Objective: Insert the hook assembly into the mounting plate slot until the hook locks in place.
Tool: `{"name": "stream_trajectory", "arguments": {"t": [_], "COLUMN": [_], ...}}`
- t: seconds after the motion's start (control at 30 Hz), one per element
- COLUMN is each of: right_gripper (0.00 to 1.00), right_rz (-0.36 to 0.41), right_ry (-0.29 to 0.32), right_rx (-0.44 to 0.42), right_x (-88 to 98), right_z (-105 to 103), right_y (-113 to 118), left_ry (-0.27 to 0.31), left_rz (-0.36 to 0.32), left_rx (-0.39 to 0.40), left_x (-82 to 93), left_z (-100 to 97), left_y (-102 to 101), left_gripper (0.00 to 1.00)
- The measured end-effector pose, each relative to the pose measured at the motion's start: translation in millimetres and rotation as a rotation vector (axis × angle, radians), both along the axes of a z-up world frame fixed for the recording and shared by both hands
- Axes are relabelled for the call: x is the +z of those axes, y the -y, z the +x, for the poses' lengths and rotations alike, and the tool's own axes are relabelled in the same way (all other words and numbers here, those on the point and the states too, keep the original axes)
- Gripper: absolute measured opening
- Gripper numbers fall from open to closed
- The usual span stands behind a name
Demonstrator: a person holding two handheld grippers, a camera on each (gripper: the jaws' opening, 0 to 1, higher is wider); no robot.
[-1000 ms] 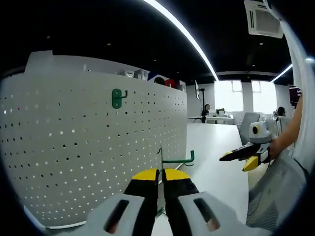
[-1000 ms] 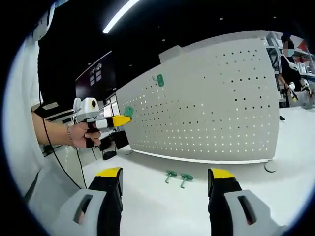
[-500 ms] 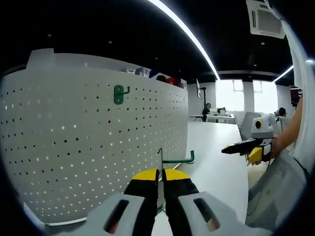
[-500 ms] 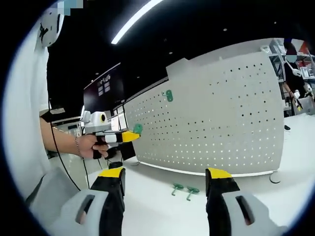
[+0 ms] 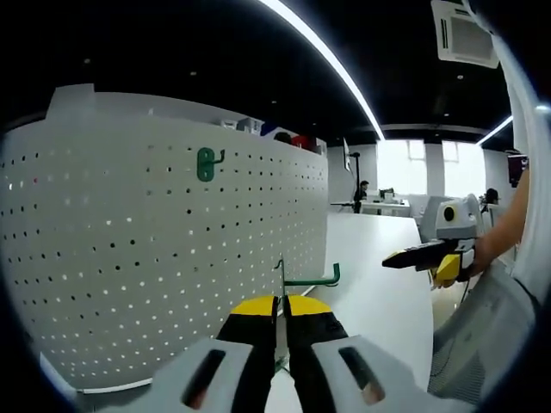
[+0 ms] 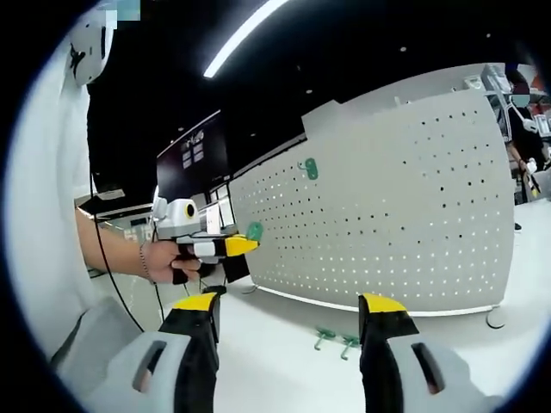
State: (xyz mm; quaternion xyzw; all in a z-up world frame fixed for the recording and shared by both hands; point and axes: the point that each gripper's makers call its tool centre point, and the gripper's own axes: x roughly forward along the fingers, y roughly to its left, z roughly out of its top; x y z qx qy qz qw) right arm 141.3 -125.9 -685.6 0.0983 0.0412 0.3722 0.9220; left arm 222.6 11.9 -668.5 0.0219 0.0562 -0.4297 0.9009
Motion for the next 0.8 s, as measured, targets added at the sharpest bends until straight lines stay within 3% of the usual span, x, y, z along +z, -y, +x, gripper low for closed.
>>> {"name": "stream_trajectory", "arguments": {"t": [0.8], "right_gripper": [0.65], "right_rz": [0.068], "right_ry": [0.008], "right_rx": [0.059], "right_x": [14.7], "right_z": [18], "right_y": [-46], "left_ry": [0.011], "left_rz": [0.002], "left_rx": [0.005], "left_x": [1.2], "left_z": [-0.8], "left_y": [3], "left_gripper": [0.03]}}
